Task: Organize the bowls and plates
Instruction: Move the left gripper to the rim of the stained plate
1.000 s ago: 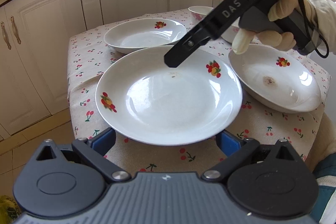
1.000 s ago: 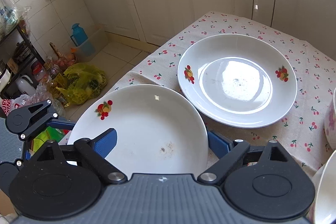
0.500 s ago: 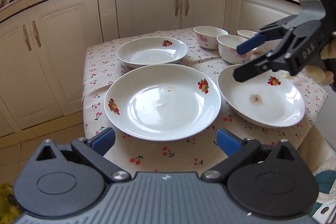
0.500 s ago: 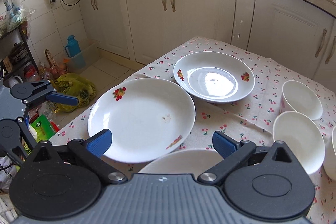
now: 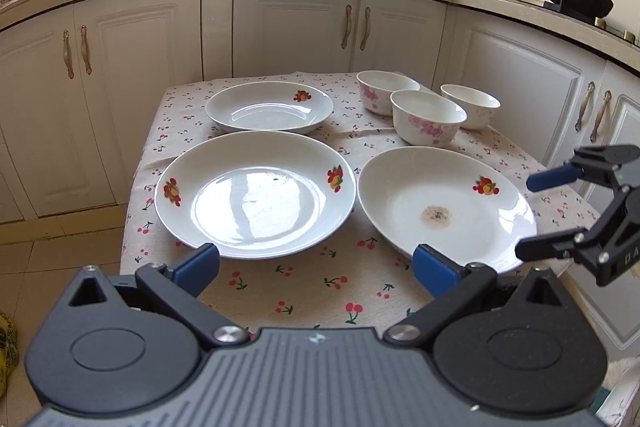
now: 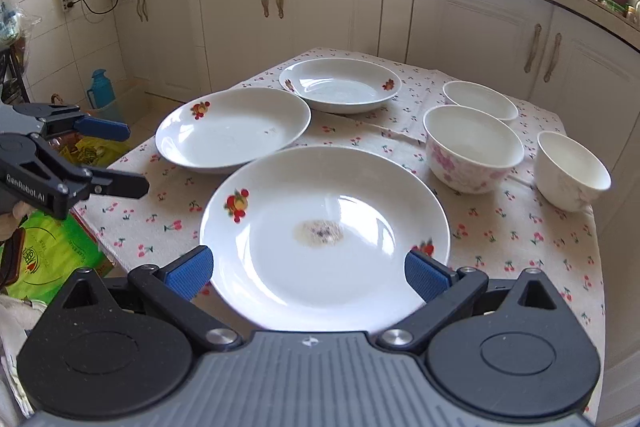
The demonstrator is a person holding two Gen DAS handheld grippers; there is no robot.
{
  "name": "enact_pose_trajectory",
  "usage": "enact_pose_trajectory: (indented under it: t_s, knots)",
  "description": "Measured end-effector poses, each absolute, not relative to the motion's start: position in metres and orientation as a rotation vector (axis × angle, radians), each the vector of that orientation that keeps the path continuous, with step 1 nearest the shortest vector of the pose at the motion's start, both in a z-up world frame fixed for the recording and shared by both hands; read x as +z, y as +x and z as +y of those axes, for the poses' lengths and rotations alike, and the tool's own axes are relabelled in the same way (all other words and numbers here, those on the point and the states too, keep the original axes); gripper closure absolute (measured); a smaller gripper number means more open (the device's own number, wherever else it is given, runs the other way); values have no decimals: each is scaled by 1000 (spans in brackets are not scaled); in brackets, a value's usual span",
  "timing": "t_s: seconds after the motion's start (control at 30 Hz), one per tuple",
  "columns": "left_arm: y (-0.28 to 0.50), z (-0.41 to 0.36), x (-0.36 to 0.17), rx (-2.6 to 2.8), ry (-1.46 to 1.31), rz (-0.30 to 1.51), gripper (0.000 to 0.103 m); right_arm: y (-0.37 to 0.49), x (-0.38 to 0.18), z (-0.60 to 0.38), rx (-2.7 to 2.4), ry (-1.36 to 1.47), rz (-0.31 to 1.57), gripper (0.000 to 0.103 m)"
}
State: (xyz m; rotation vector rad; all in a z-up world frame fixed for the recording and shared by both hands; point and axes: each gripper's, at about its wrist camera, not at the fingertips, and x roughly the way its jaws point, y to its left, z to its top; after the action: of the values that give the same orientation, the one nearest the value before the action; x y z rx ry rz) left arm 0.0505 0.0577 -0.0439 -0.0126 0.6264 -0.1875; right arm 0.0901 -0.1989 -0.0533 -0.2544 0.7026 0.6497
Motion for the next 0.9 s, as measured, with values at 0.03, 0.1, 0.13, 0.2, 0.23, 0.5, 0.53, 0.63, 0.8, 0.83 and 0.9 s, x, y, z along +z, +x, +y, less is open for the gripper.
enact_pose_trajectory:
  t_s: [0.03,0.1,0.13,0.2,0.23,0.5,0.53,0.63,0.8,0.83,0.9]
  knots:
    - [50,56,-43,-183,-25,620,1,87,-57,-203,645,-259,703,0]
    - [49,52,-40,-181,-46,612,1,82,-64,-208,640,-271,706,0]
    - [49,50,-39,-182,-47,610,1,80,-67,-210,639,-275,709,0]
    - [49,45,-36,-184,-37,606,1,80,-75,-212,635,-282,717,0]
    - [49,42,-36,-186,-30,608,1,80,-79,-213,634,-285,717,0]
    - [63,32,-34,-210,9,646,1,88,-100,-211,645,-290,726,0]
    - [66,32,-34,-214,16,651,1,90,-101,-211,653,-283,728,0]
    - [75,31,-33,-236,31,668,1,95,-102,-206,669,-284,720,0]
    - [95,23,-31,-290,70,696,1,97,-104,-202,686,-281,697,0]
    - [100,21,-30,-310,83,699,1,98,-104,-202,684,-278,698,0]
    - [111,14,-29,-348,109,710,1,99,-104,-201,680,-275,700,0]
